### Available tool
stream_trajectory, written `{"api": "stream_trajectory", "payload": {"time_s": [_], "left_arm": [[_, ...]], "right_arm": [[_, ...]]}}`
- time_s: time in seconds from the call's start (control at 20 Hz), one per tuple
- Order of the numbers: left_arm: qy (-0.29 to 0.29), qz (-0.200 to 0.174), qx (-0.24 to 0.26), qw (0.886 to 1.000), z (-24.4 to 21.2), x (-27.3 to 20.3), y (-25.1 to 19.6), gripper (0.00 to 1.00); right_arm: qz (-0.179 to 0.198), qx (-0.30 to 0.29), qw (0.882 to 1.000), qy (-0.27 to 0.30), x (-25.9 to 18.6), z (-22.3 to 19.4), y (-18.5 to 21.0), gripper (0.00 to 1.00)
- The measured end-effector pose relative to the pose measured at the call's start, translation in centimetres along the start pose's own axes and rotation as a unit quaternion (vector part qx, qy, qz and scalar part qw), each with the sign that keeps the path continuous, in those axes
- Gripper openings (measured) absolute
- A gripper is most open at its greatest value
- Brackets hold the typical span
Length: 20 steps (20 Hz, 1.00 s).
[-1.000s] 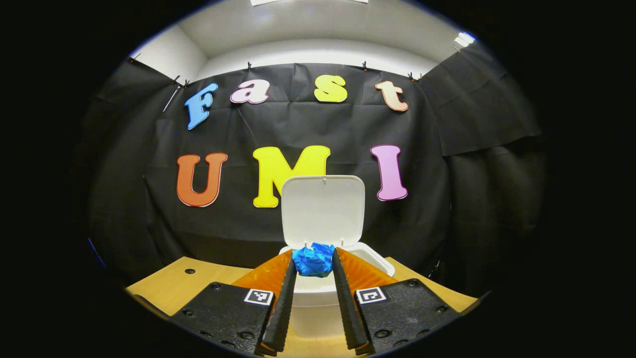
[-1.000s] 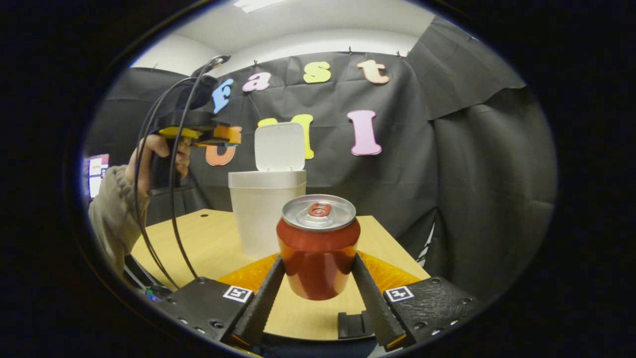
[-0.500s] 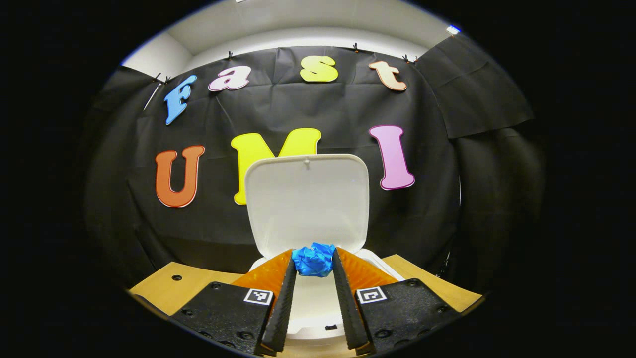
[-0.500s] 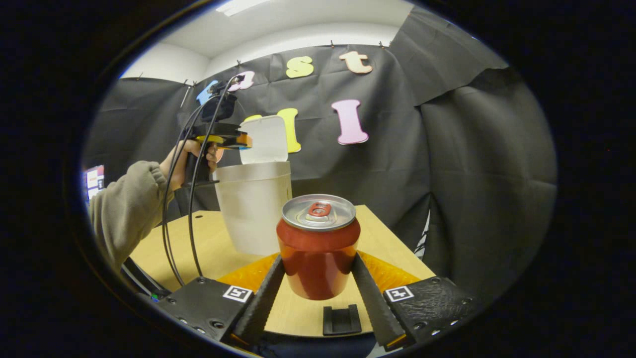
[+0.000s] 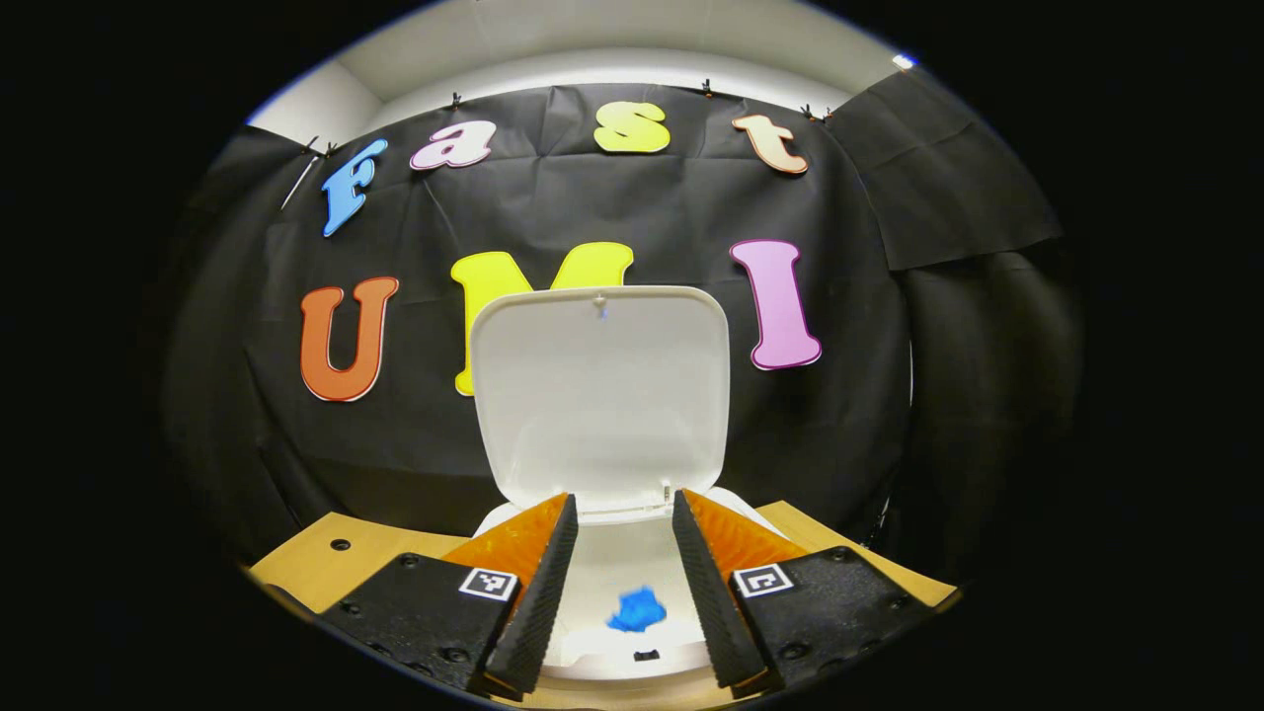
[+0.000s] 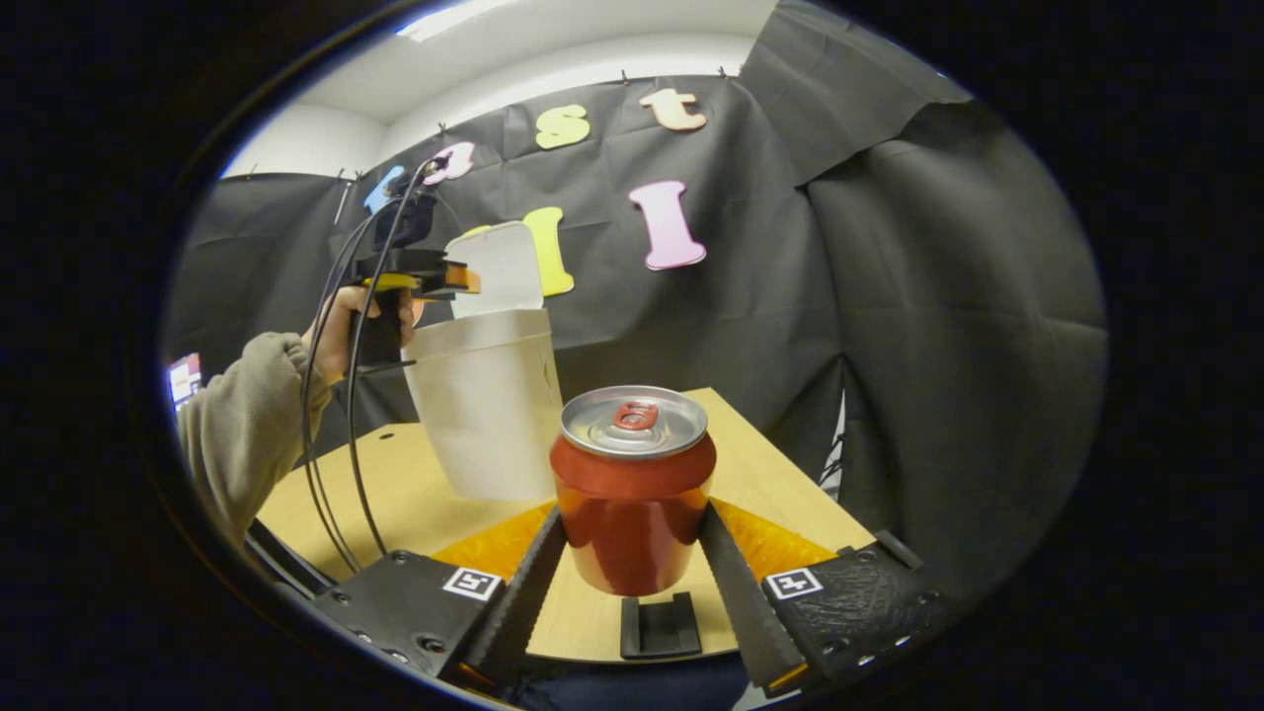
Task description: Press the lid of the desktop garbage bin to open it, pick up the crumpled paper on the desktop and throw it into the bin, then pick up the pop can on the desktop and drop it into the bin, and finally close the garbage bin lid.
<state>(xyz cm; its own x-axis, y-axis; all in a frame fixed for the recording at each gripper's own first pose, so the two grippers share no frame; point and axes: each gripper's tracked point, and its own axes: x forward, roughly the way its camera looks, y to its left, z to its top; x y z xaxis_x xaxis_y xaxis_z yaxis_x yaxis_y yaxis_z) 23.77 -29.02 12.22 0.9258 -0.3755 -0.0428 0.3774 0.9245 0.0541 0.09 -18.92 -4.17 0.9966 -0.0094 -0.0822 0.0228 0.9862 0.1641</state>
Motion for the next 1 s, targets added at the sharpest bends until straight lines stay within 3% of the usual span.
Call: {"api": "stream_trajectory", "payload": {"time_s": [0.05, 0.2, 0.35, 1.0], "left_arm": [[0.003, 0.001, 0.002, 1.0, -0.3, -0.2, 0.1, 0.73], [0.0, -0.019, -0.007, 1.0, -0.4, -1.4, -0.1, 0.77], [-0.003, -0.012, -0.013, 1.0, -0.7, -3.5, 1.2, 0.85], [-0.013, 0.058, 0.003, 0.998, -7.1, -16.8, 10.1, 0.88]], "right_arm": [[0.001, -0.002, 1.0, 0.002, 0.0, -0.1, 0.1, 0.81], [0.002, -0.001, 1.0, -0.003, 0.1, -0.1, 0.2, 0.82], [-0.001, -0.006, 1.0, -0.002, 0.4, -0.4, 0.4, 0.82], [0.001, -0.037, 0.999, 0.008, 2.1, -1.1, 3.4, 0.81]]}}
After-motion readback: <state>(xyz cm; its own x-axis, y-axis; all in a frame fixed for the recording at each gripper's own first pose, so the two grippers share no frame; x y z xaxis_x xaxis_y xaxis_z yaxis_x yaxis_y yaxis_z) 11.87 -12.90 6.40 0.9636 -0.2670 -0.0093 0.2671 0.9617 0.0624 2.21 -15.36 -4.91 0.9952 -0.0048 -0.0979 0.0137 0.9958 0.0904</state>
